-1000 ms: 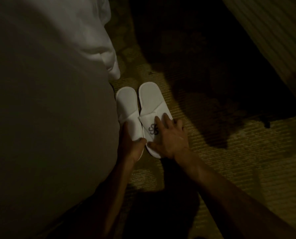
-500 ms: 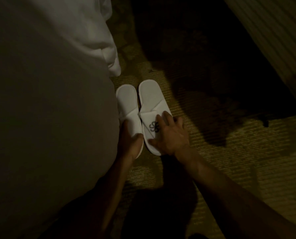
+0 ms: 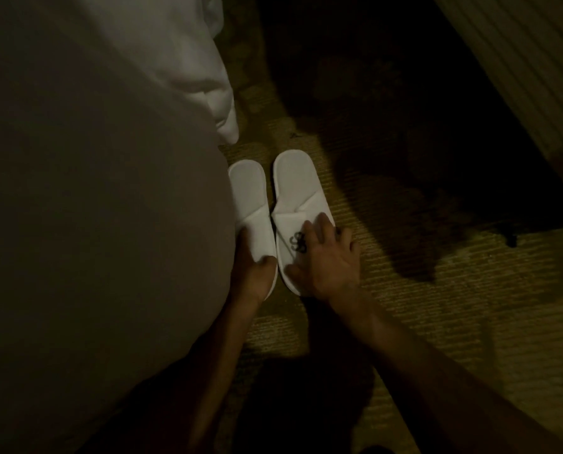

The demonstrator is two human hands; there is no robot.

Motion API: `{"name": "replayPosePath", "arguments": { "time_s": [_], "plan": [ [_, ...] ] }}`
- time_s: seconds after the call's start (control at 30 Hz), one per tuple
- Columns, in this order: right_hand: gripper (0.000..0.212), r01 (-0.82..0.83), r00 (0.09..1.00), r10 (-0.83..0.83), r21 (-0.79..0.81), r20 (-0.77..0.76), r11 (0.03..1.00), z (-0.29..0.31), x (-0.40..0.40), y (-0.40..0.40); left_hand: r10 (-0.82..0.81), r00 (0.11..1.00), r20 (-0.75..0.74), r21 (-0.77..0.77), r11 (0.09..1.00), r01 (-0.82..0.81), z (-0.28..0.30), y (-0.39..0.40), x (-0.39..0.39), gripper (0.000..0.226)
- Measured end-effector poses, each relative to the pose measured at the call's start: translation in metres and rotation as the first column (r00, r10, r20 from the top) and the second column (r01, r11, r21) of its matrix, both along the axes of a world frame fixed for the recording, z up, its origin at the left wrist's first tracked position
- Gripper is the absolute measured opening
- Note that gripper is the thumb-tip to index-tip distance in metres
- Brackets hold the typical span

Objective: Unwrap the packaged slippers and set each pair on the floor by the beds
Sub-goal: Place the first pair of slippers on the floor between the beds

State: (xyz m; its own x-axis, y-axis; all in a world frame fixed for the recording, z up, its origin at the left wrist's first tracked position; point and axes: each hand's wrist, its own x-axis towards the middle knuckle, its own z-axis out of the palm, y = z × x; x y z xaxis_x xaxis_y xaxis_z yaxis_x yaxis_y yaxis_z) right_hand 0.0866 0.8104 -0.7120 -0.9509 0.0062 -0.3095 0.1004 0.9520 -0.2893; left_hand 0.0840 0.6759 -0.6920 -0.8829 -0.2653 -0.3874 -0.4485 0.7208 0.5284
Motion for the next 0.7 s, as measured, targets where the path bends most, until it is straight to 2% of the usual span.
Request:
{"name": "replayPosePath", "arguments": {
  "time_s": [0.27,0.53,0.7],
  "plan": [
    [0.094,-0.006,1.000,0.006,-0.026,0.030,1.000,0.007,-0.005,0.003,-0.027,1.000,0.006,-0.129,0.991,0.027,0.008,0.013,0.008,0.067],
    [0.068,-0.049,0.996,0.057,-0.111,0.072,0.993,0.048,-0.008,0.007,-0.057,0.998,-0.003,-0.103,0.993,0.056,0.030,0.034,0.014,0.055],
    [0.059,-0.044,0.991,0.062,-0.147,0.117,0.988,0.081,-0.012,0.012,0.033,0.999,-0.021,0.045,0.998,-0.032,0.060,0.047,0.014,0.049]
  ]
}}
